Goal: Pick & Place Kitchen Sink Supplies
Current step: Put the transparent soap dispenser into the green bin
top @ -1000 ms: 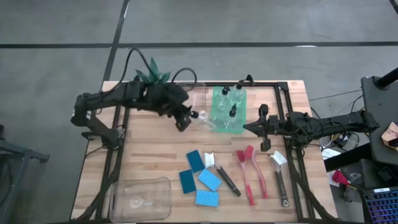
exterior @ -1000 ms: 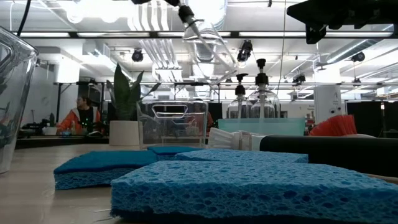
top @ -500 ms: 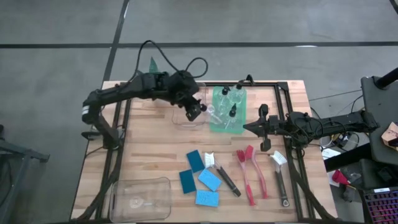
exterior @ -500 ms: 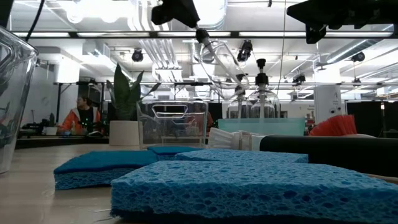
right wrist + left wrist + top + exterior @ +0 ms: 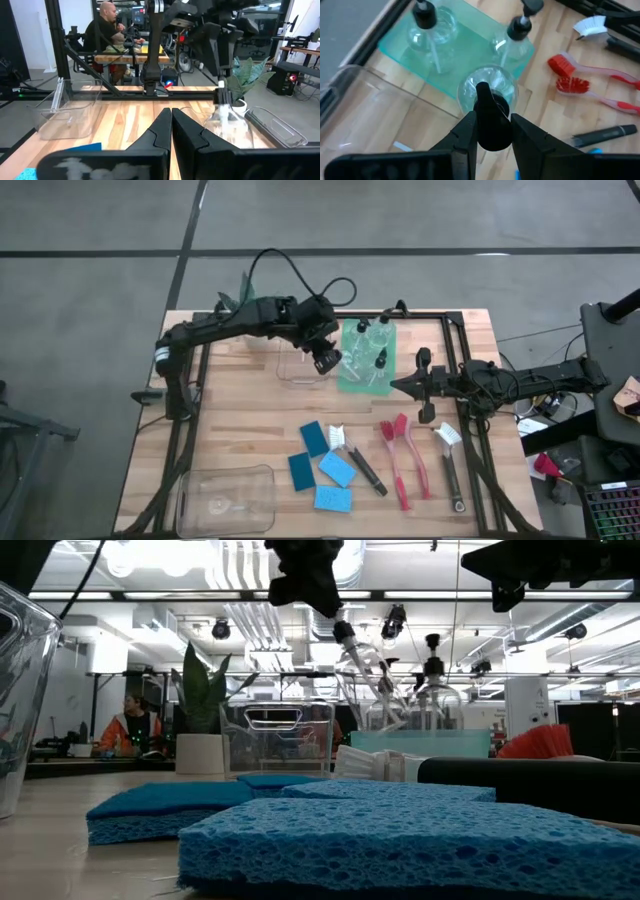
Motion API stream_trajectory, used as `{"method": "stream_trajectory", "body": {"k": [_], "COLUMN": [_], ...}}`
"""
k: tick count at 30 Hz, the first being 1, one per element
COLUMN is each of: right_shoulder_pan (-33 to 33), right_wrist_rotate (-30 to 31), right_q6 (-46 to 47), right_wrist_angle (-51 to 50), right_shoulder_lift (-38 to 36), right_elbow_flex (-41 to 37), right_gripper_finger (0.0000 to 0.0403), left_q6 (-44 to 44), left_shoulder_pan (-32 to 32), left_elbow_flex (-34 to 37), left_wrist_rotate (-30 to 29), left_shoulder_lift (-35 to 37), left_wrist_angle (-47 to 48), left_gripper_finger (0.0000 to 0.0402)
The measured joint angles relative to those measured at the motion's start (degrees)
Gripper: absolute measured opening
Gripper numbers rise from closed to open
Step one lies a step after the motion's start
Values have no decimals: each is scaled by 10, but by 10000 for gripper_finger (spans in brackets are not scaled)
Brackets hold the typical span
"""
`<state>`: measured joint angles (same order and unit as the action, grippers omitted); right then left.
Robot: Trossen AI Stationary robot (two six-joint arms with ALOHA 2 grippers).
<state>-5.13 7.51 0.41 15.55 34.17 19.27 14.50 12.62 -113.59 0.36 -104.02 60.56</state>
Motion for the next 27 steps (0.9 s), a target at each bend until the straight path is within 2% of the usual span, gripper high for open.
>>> {"method": "stream_trajectory", "body": {"k": [8,17,22,27], "right_shoulder_pan": [0,0,0,0], "right_wrist_rotate": [0,0,1,1], "right_q6": [0,0,0,0], "right_wrist_angle": [-2,-3,-3,-3], "right_shoulder_lift": [0,0,0,0], "right_elbow_flex": [0,0,0,0], "right_gripper_finger": [8,8,8,8], "left_q6": [-5,-4,7,3], "left_shoulder_pan": [9,22,36,37], "left_elbow_flex": [-16,-16,-16,-15], "left_wrist_rotate": [23,26,63,69], "left_shoulder_lift": [-40,-49,-49,-50], "left_wrist_angle": [4,15,16,14], "left_gripper_finger": [92,92,92,95]}}
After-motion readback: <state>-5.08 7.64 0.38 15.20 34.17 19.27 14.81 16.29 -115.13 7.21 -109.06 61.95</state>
